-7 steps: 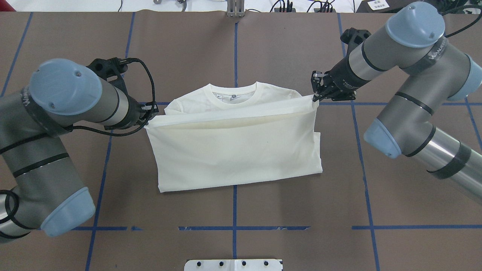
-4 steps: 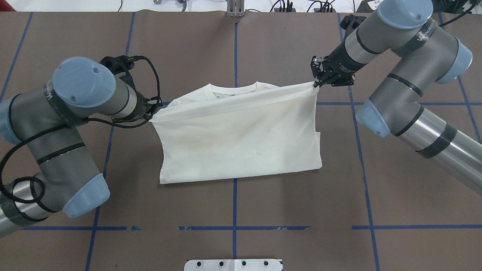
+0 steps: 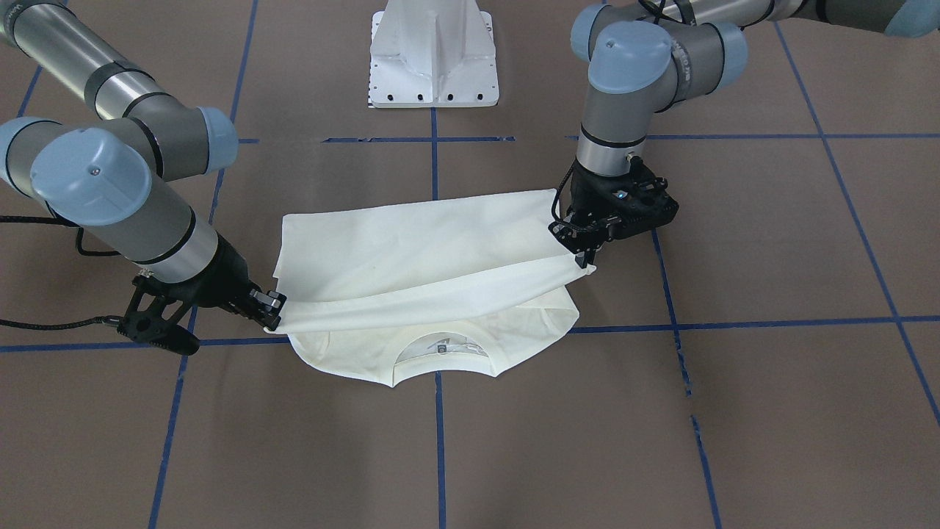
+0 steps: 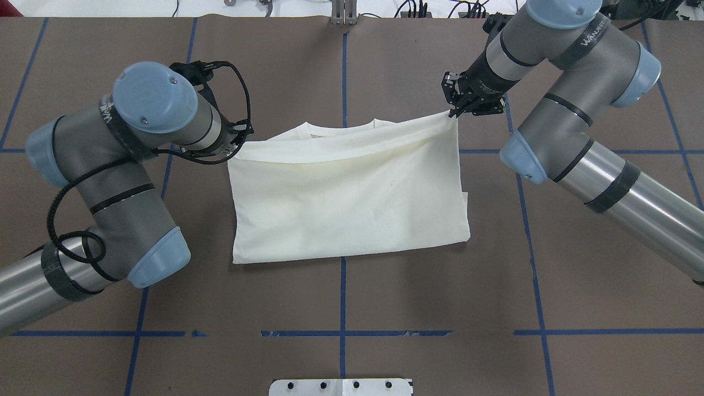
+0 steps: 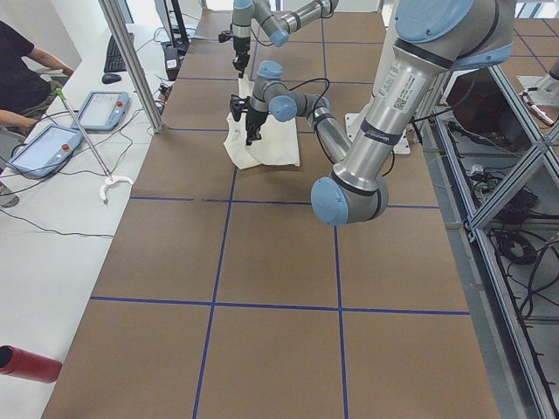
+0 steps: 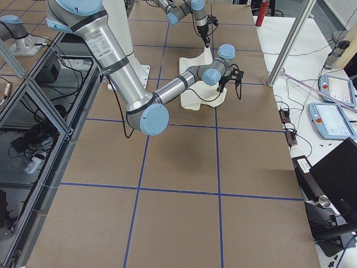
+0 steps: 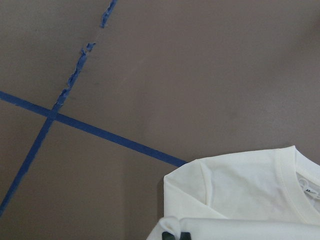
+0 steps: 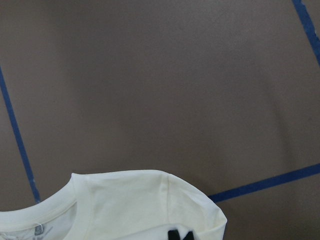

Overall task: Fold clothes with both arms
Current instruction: 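Lay the hem near the collar and open both grippers, raising them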

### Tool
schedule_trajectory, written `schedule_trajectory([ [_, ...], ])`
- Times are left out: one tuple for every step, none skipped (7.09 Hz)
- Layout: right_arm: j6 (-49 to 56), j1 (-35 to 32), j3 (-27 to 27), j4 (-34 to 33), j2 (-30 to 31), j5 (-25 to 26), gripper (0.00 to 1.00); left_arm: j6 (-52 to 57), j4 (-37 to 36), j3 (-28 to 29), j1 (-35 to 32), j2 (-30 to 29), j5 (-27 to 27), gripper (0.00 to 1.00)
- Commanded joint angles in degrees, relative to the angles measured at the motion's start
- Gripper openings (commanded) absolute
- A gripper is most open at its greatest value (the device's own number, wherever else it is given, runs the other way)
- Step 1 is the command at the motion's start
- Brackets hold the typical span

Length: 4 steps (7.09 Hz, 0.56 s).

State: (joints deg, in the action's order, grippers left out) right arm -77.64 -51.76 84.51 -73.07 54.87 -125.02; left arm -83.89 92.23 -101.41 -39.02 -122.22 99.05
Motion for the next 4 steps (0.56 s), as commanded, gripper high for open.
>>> schedule_trajectory([
  [0.0,0.3,-4.5,0.0,-3.4,0.8,0.00,0.0,0.8,5.2,-0.1,-3.0,-1.3,0.00],
  [0.0,0.5,-5.1,0.0,-3.5,1.4,0.00,0.0,2.4,7.1,-0.2,-3.0,-1.4,0.00],
  [0.0,0.8,-5.3,0.0,-3.5,1.8,0.00,0.0,3.1,8.0,-0.1,-3.0,-2.0,0.00],
  [0.0,0.8,-5.3,0.0,-3.5,1.9,0.00,0.0,3.1,8.1,-0.1,-3.1,-2.0,0.00],
])
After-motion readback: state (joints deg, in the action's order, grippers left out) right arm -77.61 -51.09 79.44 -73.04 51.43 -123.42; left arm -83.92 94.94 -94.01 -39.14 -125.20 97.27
